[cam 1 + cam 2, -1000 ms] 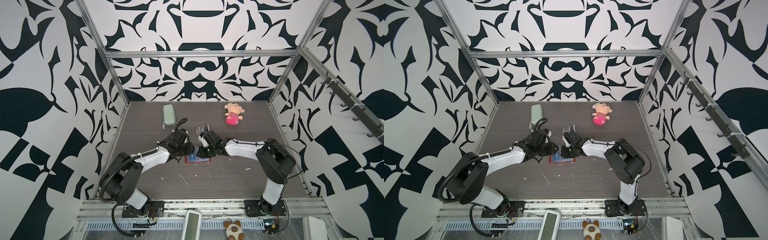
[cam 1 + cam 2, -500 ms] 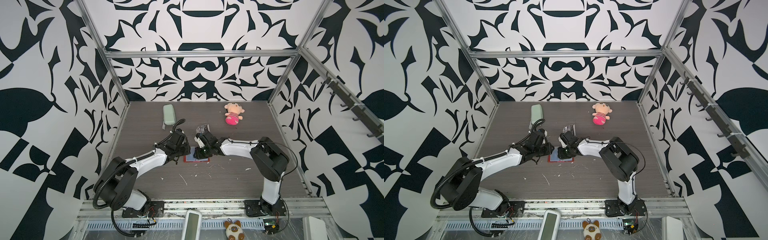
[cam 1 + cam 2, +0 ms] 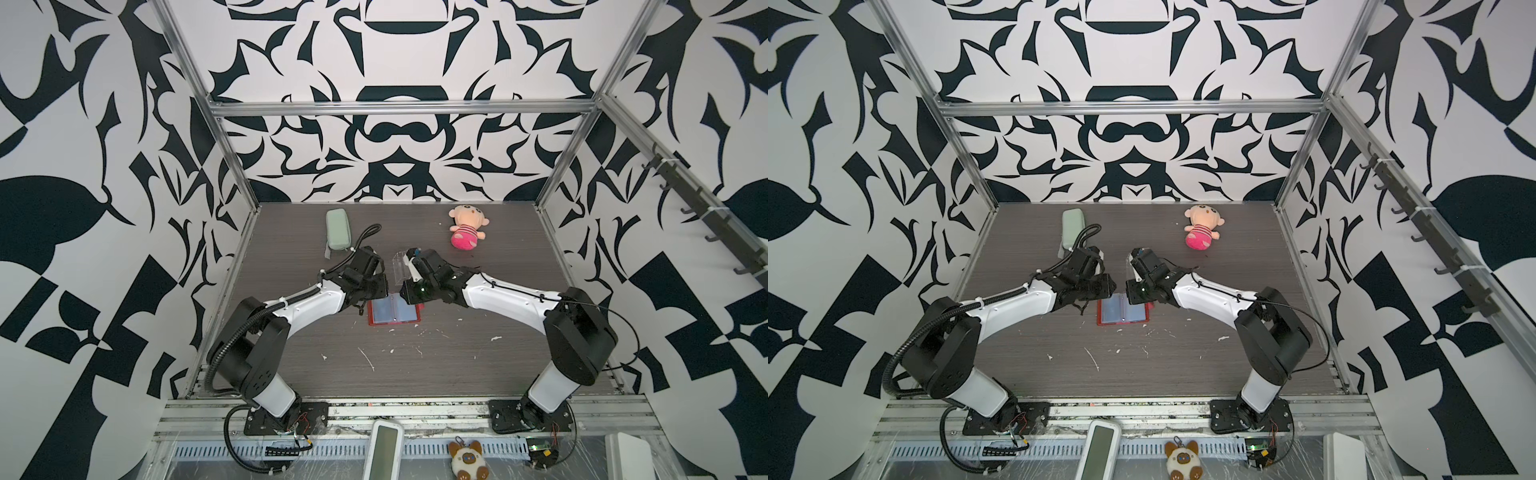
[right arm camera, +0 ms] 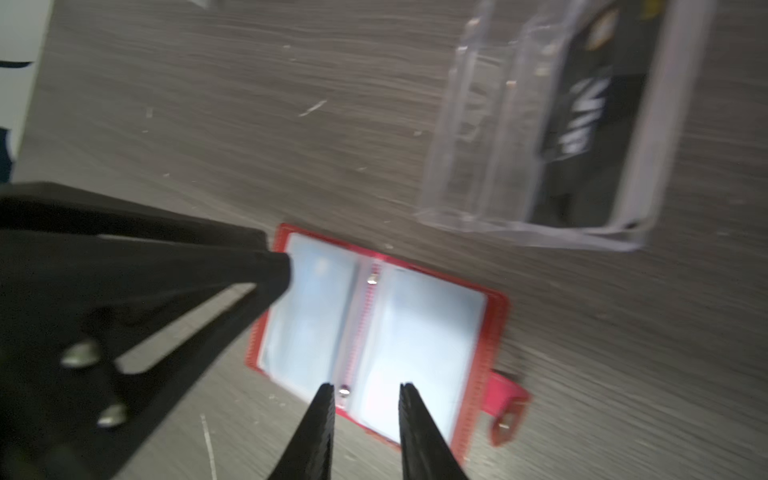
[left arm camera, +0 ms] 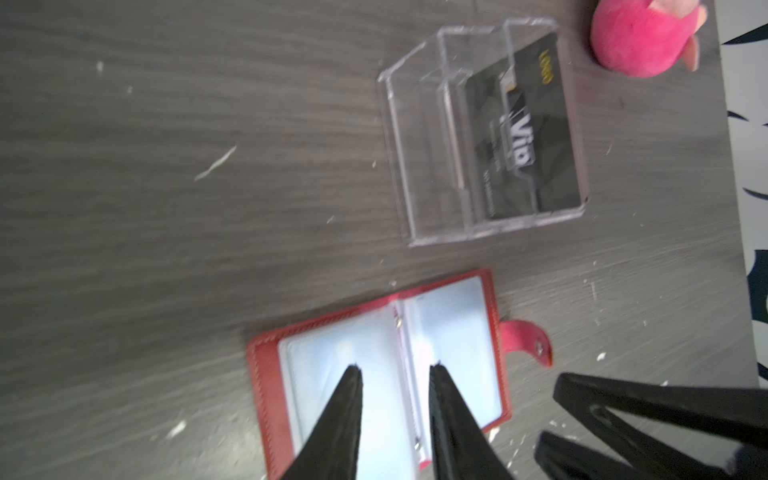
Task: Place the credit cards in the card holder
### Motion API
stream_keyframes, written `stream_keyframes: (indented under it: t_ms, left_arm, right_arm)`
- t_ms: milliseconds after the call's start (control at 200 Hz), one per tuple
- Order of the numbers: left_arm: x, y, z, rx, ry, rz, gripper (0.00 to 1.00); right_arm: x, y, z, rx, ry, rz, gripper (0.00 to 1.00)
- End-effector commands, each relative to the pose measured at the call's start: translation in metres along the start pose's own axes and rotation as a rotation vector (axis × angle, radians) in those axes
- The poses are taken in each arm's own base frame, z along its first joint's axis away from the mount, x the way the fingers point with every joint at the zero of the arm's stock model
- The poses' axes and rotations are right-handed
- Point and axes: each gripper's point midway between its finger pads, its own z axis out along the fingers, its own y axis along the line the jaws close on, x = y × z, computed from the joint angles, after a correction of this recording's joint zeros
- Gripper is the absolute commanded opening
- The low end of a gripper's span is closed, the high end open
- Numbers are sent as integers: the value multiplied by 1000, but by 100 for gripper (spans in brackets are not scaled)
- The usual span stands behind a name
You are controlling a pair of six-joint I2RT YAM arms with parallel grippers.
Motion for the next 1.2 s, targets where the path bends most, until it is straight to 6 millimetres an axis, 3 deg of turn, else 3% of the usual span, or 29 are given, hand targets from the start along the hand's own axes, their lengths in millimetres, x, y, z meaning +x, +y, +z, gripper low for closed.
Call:
stream_keyframes:
  t_ms: [0, 375, 540, 760, 1195]
  left_arm:
    - [-12, -2, 5, 0, 22, 1, 37]
    - [-53, -20, 35, 45, 72, -29, 45]
    - [-65, -21, 50, 49, 102, -50, 46]
    - [-71, -20, 65, 56, 143, -73, 46]
    - [-62, -13, 88, 65, 221, -125, 44]
  right_arm:
    - [-21, -11, -18, 41, -29, -17, 33]
    - [-62, -43, -28, 100, -40, 14, 41]
    - [-77, -53, -20, 113, -7, 19, 46]
    - [-93, -59, -4, 109, 18, 29, 46]
    - [-106, -63, 17, 124, 48, 38, 46]
